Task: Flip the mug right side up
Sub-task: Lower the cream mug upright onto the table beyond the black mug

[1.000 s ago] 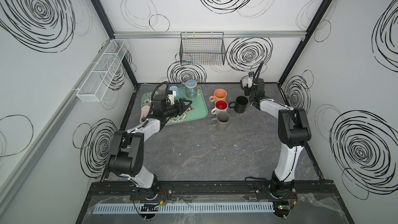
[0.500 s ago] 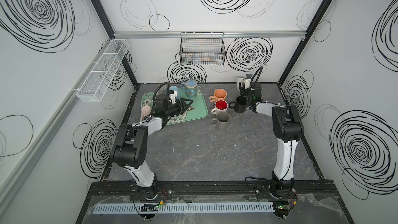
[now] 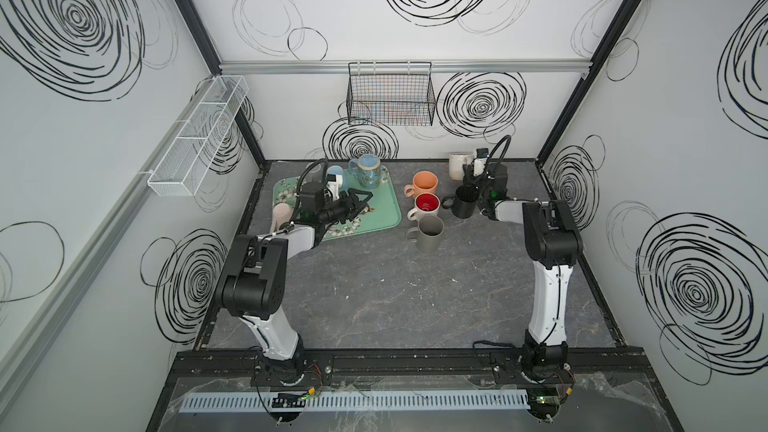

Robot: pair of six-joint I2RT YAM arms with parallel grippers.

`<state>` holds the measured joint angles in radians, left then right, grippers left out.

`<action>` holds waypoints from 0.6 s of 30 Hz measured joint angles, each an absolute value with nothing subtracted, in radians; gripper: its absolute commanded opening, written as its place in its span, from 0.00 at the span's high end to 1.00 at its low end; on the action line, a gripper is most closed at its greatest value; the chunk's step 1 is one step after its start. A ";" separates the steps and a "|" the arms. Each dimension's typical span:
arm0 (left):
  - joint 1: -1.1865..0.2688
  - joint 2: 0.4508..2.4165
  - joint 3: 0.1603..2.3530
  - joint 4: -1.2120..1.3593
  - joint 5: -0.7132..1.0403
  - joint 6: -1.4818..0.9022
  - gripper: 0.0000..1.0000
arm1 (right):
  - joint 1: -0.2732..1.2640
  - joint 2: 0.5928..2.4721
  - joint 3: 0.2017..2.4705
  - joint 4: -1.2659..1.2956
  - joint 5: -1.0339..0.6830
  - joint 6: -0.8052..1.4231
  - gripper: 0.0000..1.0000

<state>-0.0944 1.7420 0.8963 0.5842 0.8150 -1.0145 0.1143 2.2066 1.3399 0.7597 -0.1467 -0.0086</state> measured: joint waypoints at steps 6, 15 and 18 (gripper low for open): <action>-0.103 1.750 0.910 0.584 0.814 -1.018 0.41 | 0.094 2.202 1.322 0.781 -0.186 -0.009 0.95; -0.115 1.750 0.913 0.579 0.814 -1.019 0.42 | 0.033 2.174 1.282 0.764 -0.318 -0.012 0.96; -0.120 1.750 0.913 0.577 0.814 -1.019 0.42 | 0.000 2.172 1.276 0.754 -0.374 -0.016 0.96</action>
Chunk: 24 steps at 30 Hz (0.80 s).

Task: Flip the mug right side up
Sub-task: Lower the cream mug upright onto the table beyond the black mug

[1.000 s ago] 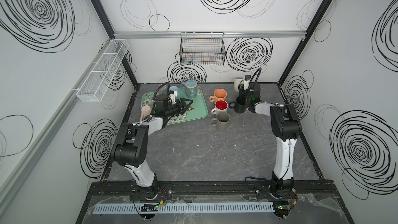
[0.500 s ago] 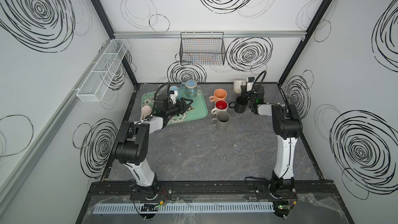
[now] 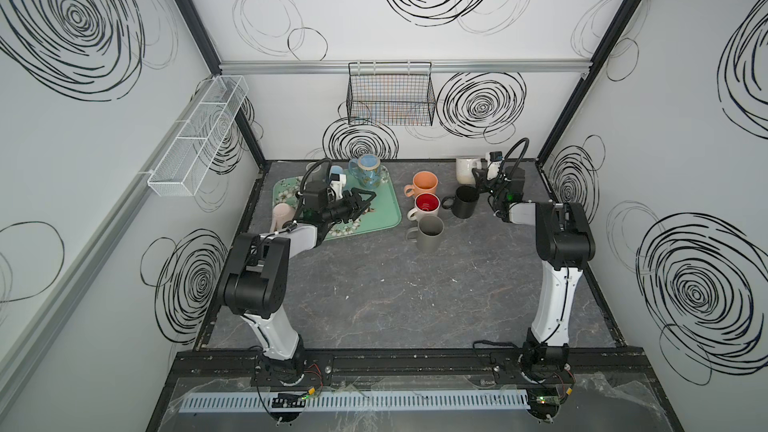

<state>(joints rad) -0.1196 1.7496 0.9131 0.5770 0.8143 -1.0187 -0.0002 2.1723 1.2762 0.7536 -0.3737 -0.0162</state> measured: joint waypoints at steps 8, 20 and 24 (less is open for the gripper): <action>-0.135 1.748 0.929 0.573 0.810 -1.018 0.43 | -0.068 2.167 1.252 0.730 -0.530 -0.041 0.88; -0.164 1.746 0.945 0.546 0.807 -1.018 0.43 | -0.078 2.052 1.080 0.750 -0.558 -0.094 0.75; -0.169 1.742 0.945 0.540 0.806 -1.018 0.43 | -0.078 2.024 1.032 0.752 -0.545 -0.106 0.71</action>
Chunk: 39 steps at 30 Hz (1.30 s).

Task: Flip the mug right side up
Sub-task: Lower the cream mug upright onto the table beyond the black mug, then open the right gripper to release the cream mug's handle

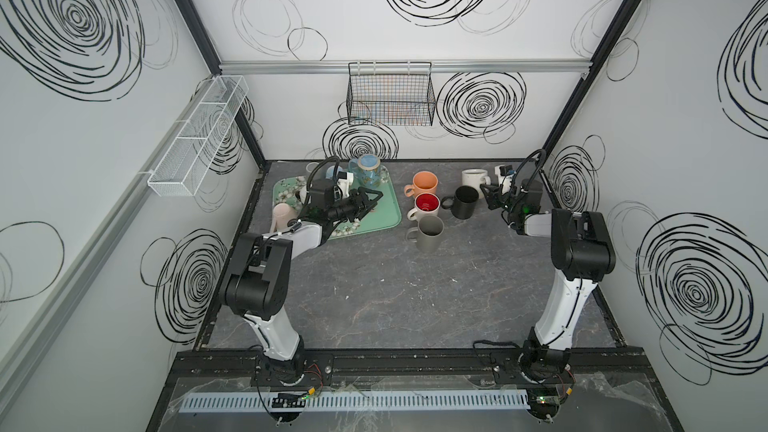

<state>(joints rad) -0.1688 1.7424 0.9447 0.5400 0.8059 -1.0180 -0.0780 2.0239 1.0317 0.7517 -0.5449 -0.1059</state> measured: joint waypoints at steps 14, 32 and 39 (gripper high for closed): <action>-0.170 1.673 0.936 0.522 0.805 -1.010 0.43 | -0.078 1.935 0.949 0.714 -0.508 -0.111 0.52; -0.172 1.649 0.912 0.483 0.802 -0.972 0.44 | -0.034 1.882 1.154 0.275 -0.435 -0.035 0.51; -0.282 1.637 1.104 0.071 0.661 -0.678 0.43 | -0.042 1.851 1.235 0.099 -0.384 0.027 0.50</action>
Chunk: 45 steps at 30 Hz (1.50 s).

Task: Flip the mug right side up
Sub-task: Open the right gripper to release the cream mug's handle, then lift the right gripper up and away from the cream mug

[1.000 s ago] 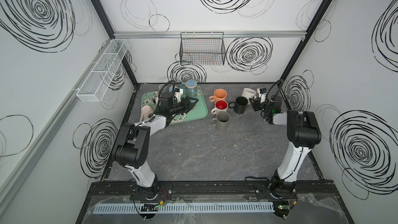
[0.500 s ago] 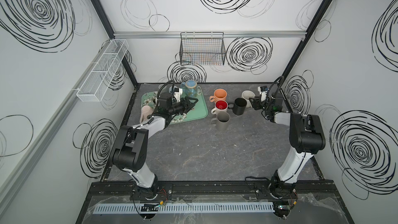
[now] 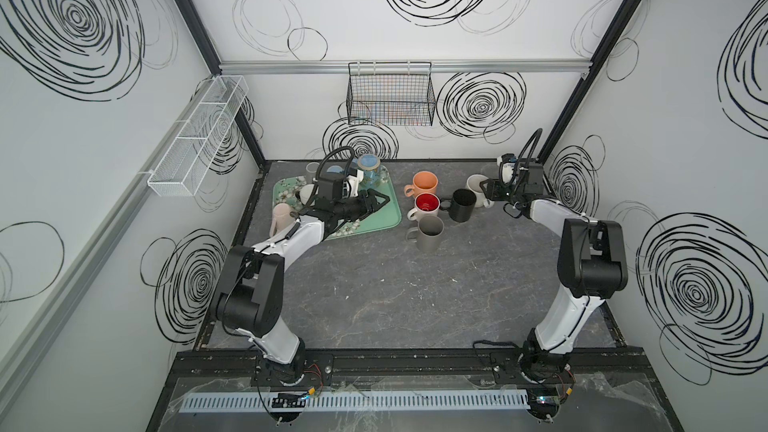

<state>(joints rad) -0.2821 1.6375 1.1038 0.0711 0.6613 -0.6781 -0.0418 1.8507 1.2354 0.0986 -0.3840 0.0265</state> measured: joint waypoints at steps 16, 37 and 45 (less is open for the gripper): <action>-0.503 1.726 1.367 -0.258 0.431 -0.403 0.42 | -0.122 1.891 1.306 -0.155 -0.351 0.134 0.63; -0.492 1.728 1.368 -0.290 0.404 -0.388 0.42 | -0.020 2.117 1.531 -0.168 -0.471 0.229 0.69; -0.480 1.728 1.368 -0.290 0.403 -0.388 0.42 | 0.014 2.212 1.653 -0.168 -0.501 0.255 0.69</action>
